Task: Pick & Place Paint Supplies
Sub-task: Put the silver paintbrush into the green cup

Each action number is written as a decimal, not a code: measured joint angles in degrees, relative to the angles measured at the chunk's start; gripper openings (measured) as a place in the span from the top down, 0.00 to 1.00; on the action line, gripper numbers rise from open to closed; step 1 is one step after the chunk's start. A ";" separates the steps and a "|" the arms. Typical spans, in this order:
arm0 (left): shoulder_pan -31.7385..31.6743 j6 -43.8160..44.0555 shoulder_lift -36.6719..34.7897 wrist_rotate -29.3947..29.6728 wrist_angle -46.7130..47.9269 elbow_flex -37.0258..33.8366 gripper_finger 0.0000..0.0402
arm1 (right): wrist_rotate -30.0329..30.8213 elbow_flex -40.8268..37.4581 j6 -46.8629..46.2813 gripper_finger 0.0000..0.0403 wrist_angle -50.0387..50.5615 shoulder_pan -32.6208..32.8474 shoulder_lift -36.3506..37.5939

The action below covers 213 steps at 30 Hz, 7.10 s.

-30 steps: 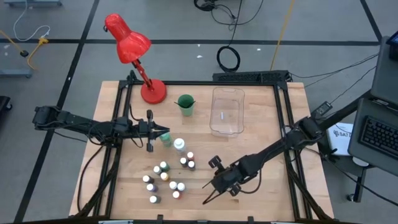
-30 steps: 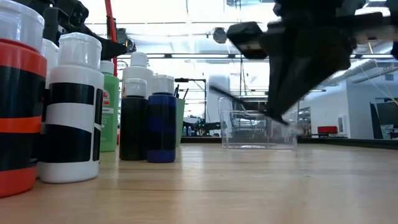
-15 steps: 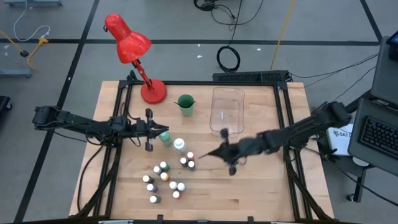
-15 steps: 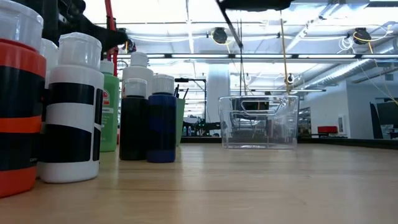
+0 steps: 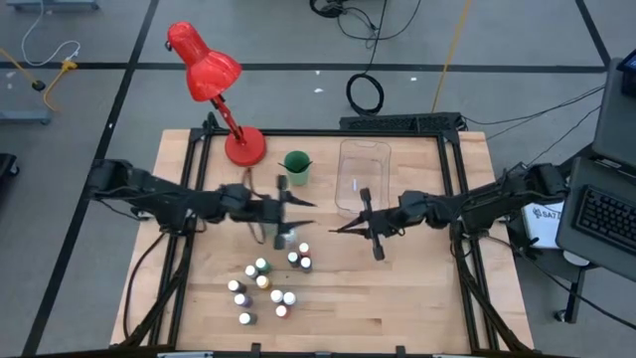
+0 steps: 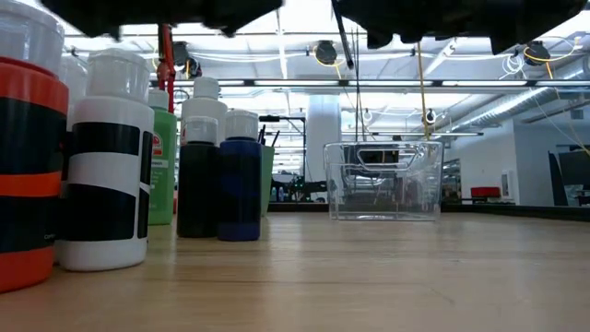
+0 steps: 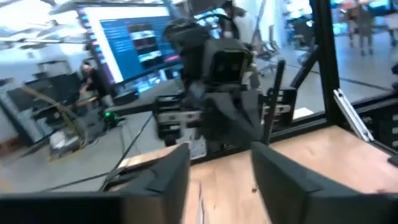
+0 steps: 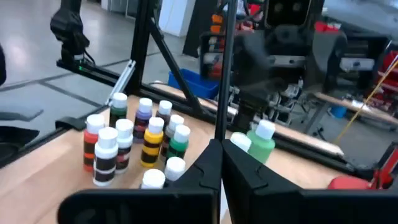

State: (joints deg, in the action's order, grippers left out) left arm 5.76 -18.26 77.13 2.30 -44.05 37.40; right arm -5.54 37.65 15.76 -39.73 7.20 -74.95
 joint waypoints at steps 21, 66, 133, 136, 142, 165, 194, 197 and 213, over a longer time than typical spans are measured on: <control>-1.40 1.85 10.12 -6.04 12.28 15.24 0.56 | -0.44 0.09 -1.18 1.00 3.42 -0.08 0.30; 10.47 4.15 -6.04 12.81 46.92 15.29 0.97 | 32.65 3.39 -6.92 0.99 26.73 -3.64 -20.07; 10.56 5.50 -6.00 10.65 51.75 15.22 0.95 | 7.12 4.07 -18.94 0.84 44.75 -2.33 -19.35; 10.56 5.50 -6.00 10.65 51.79 15.22 0.95 | 5.96 4.07 -18.94 0.88 45.87 -1.82 -19.42; 10.56 5.49 -6.00 10.66 52.08 15.22 0.95 | 8.77 4.02 -20.97 0.94 49.13 -1.04 -19.45; 10.56 13.08 -4.23 9.20 47.58 15.27 0.95 | 40.10 4.12 -8.29 1.00 51.00 12.60 -8.20; -0.24 36.64 6.69 -17.84 38.02 15.33 0.31 | 71.85 7.78 74.98 1.00 8.65 26.93 -14.25; -0.37 36.82 7.07 -18.35 39.12 15.16 0.27 | 71.81 7.82 78.46 1.00 5.58 26.93 -15.58; -0.55 33.94 8.80 -15.80 41.89 15.29 0.35 | 74.04 6.65 41.13 1.00 9.30 23.02 -17.31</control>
State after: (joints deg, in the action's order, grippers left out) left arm 5.21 15.69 85.93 -13.50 -2.15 52.69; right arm 68.50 44.30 56.89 -30.43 30.22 -92.26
